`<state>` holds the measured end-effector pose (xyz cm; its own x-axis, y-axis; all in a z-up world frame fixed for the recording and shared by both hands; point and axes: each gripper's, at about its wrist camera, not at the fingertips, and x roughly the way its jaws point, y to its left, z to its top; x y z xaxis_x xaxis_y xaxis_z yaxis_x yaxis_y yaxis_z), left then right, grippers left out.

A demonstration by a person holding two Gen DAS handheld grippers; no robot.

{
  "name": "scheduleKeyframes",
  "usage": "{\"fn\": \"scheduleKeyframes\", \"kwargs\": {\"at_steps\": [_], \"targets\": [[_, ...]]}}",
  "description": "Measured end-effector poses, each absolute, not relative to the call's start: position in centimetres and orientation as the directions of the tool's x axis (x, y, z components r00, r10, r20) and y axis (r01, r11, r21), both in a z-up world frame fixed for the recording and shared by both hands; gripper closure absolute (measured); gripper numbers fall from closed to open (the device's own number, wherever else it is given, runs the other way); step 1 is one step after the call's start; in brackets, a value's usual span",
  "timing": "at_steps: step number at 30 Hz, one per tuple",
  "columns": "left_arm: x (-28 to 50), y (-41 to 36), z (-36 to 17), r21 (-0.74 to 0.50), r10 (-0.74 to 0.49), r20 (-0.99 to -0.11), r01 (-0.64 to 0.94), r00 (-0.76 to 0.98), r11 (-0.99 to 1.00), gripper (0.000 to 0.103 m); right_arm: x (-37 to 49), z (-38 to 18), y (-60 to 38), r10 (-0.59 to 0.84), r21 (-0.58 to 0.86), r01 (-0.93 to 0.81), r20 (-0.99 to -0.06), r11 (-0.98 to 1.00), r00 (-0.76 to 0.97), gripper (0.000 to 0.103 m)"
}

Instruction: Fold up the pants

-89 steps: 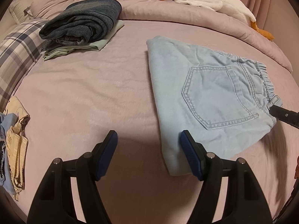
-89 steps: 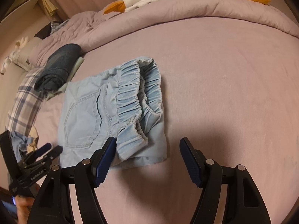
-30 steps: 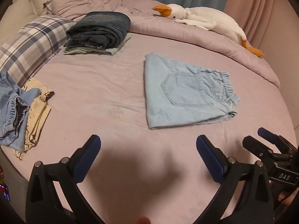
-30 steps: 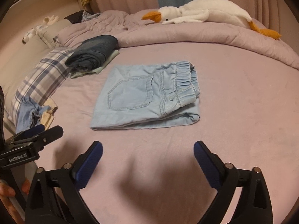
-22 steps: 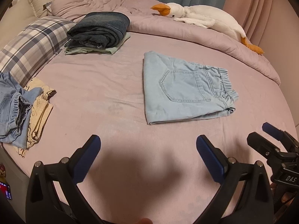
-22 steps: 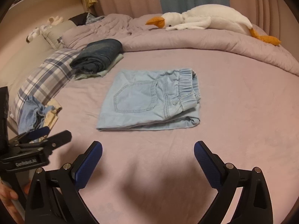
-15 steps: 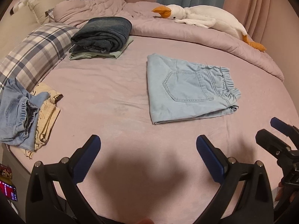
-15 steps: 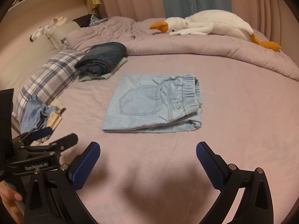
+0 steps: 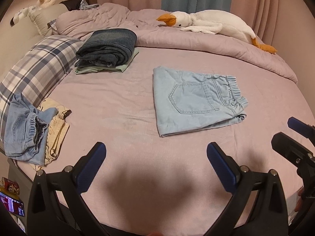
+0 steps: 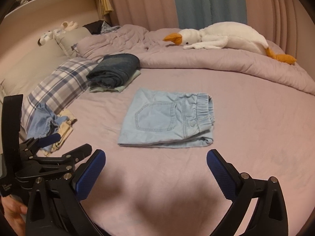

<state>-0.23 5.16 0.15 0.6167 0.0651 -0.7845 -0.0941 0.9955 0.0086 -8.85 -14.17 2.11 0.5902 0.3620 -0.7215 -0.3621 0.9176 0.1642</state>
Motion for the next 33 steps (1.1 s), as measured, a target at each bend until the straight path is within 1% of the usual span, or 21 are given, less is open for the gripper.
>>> {"fn": "scheduleKeyframes", "kwargs": {"at_steps": [33], "targets": [[-0.3,3.6,1.2,0.038,0.067,-0.766,-0.059,0.639,0.998,0.001,-8.7,3.0,-15.4,0.375,0.177,-0.366,-0.712,0.914,0.594,0.001]]}}
